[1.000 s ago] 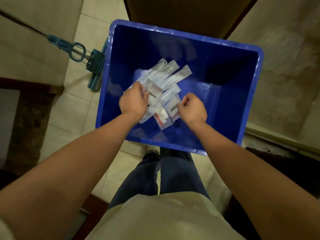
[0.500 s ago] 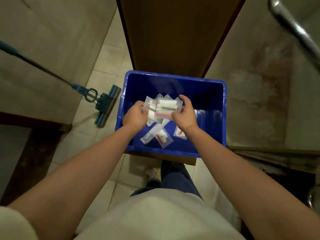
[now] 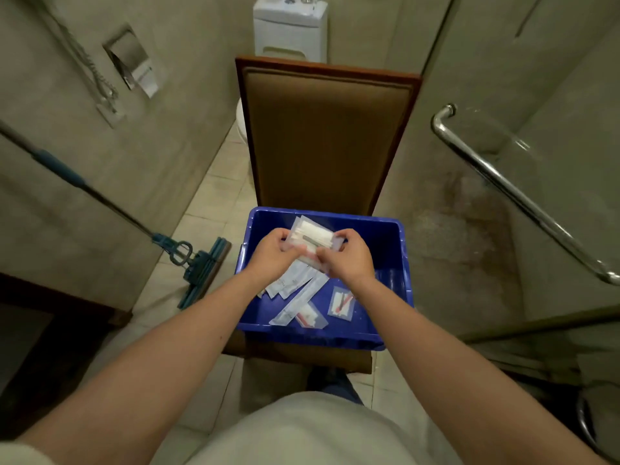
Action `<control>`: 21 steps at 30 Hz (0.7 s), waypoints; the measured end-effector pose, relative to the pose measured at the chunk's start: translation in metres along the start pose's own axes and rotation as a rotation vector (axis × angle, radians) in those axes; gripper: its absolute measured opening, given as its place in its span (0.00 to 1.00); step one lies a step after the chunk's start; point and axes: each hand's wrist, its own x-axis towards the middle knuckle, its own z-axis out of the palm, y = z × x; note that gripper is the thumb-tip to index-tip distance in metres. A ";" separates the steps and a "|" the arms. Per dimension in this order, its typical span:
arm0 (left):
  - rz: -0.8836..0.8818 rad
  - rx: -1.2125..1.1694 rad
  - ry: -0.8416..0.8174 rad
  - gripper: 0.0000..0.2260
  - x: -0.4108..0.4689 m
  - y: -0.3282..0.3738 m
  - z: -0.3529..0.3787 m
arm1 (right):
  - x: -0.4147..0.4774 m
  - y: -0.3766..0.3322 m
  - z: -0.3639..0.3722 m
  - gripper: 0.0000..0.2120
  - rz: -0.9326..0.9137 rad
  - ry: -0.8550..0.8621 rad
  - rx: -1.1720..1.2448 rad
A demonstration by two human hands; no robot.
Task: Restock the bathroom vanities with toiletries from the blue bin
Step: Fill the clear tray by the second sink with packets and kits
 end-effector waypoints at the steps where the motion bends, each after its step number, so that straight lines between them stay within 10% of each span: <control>1: 0.015 0.008 -0.013 0.07 -0.004 0.004 -0.001 | -0.004 -0.003 -0.004 0.21 -0.016 0.011 -0.050; 21: 0.093 -0.004 -0.149 0.14 -0.062 0.075 0.034 | -0.098 0.001 -0.088 0.20 -0.176 0.114 0.069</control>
